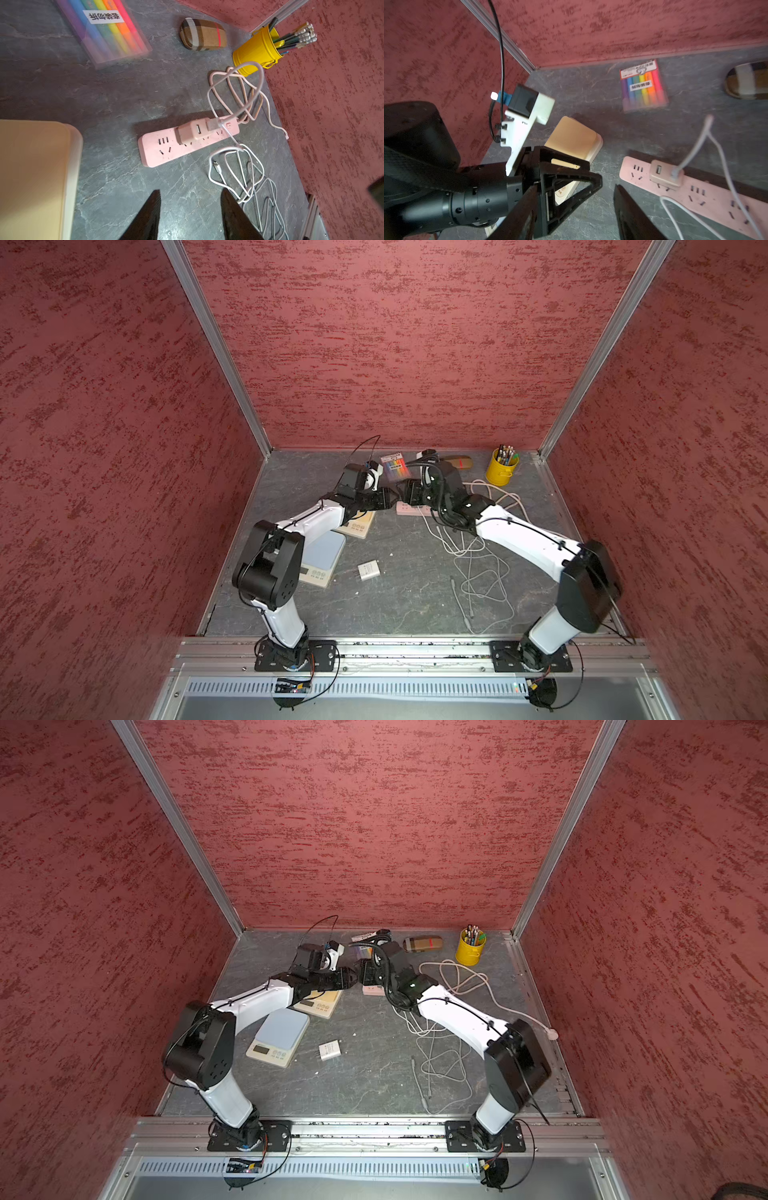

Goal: Charge the electronic scale
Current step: Pick up the charging cable from the center of the board.

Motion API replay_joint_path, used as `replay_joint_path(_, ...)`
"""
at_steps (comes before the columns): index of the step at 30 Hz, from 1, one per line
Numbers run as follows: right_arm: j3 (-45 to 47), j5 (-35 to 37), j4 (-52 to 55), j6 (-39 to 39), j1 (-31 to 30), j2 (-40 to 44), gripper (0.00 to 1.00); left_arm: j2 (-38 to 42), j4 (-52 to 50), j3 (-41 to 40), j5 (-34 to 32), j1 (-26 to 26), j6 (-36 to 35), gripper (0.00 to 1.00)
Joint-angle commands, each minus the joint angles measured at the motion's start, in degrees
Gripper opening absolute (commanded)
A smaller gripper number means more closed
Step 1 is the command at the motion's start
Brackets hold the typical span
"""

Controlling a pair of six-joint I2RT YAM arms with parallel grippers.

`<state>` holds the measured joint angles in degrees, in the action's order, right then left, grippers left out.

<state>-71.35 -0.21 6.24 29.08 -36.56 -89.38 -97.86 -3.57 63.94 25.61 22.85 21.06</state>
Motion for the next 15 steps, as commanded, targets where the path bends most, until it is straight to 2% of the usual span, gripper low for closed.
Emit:
replay_joint_path(1, 4.40, 6.05, 3.40, 1.16, 3.79, 5.79, 0.57, 2.81, 0.40, -1.91, -0.03, 3.07, -4.01, 0.47)
replay_joint_path(4, 11.39, 6.68, 5.32, 3.73, 7.77, 11.24, 0.51, 2.66, 0.65, -2.35, -1.17, 6.68, -4.92, 0.47)
replay_joint_path(8, 24.20, 3.80, -0.34, 7.08, 9.75, 15.76, 0.41, -1.02, 1.70, -0.62, -3.93, 10.72, -3.99, 0.49)
replay_joint_path(11, 29.59, 0.65, -4.56, 8.17, 9.75, 15.43, 0.31, -4.57, 4.20, 0.18, -4.08, 10.77, 0.68, 0.50)
replay_joint_path(15, 31.18, -3.82, -7.91, 7.56, 9.66, 10.93, 0.18, -7.77, 4.45, 1.74, -5.25, 10.77, 3.40, 0.50)
